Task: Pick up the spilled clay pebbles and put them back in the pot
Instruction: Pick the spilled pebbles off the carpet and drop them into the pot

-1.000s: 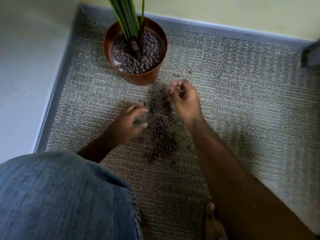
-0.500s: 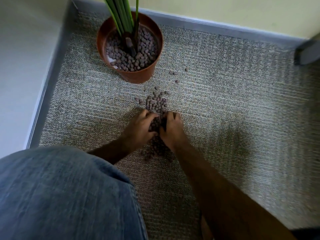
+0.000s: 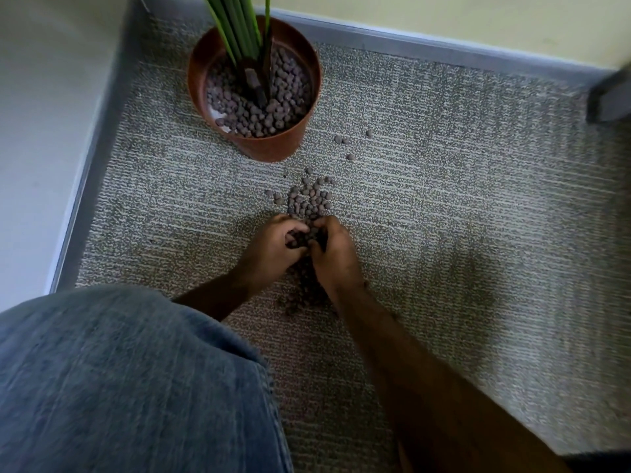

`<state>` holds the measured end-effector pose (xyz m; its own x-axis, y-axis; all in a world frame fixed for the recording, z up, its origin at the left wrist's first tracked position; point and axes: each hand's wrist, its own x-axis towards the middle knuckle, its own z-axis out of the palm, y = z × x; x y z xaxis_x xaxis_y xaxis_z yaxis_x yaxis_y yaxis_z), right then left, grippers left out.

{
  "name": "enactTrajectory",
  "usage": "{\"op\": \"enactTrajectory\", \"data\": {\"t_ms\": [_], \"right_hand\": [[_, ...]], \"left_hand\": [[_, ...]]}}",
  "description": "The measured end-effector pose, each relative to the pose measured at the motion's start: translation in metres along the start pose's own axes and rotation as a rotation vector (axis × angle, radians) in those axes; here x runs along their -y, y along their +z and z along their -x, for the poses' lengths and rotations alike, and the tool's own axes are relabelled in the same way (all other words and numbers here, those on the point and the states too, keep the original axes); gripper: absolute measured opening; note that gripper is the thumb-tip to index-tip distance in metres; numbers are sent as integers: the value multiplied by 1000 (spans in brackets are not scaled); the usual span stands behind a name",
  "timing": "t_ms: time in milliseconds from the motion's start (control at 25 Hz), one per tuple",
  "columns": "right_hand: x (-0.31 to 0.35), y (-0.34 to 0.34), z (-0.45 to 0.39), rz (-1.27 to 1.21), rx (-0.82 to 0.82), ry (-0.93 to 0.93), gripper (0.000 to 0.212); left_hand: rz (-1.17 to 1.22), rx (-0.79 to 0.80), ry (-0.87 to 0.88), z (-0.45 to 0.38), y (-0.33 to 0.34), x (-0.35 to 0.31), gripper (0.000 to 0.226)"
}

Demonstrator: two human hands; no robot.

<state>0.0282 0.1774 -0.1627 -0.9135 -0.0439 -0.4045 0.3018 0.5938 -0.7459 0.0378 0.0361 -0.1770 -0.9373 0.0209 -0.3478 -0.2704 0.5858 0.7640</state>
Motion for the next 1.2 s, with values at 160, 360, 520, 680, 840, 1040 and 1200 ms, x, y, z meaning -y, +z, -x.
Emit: {"op": "enactTrajectory", "data": {"t_ms": [160,360,520,680,840,1040,1200], "right_hand": [[3,0,-6,-157,-6,39,24],[6,-6,-17,-391,-1,149,21],[9,-9,-18,-700,64,264,20],[20,-11,-19,-983,100,353,22],[32,-12,-27,-1127,164,465,23],[44,-14,-33,-1264,329,545,29],[70,-30,-40,-1362,357,496,33]], "left_hand": [[146,-31,-43,-1,-2,0,35],[289,-63,-95,-4,-5,-4,30],[314,-71,-136,-6,-10,-9,25],[421,-36,-155,-4,-14,-22,24],[556,4,-199,-3,-22,-29,27],[1192,22,-341,-2,-40,-47,16],[1568,40,-387,-3,-78,-62,16]]}}
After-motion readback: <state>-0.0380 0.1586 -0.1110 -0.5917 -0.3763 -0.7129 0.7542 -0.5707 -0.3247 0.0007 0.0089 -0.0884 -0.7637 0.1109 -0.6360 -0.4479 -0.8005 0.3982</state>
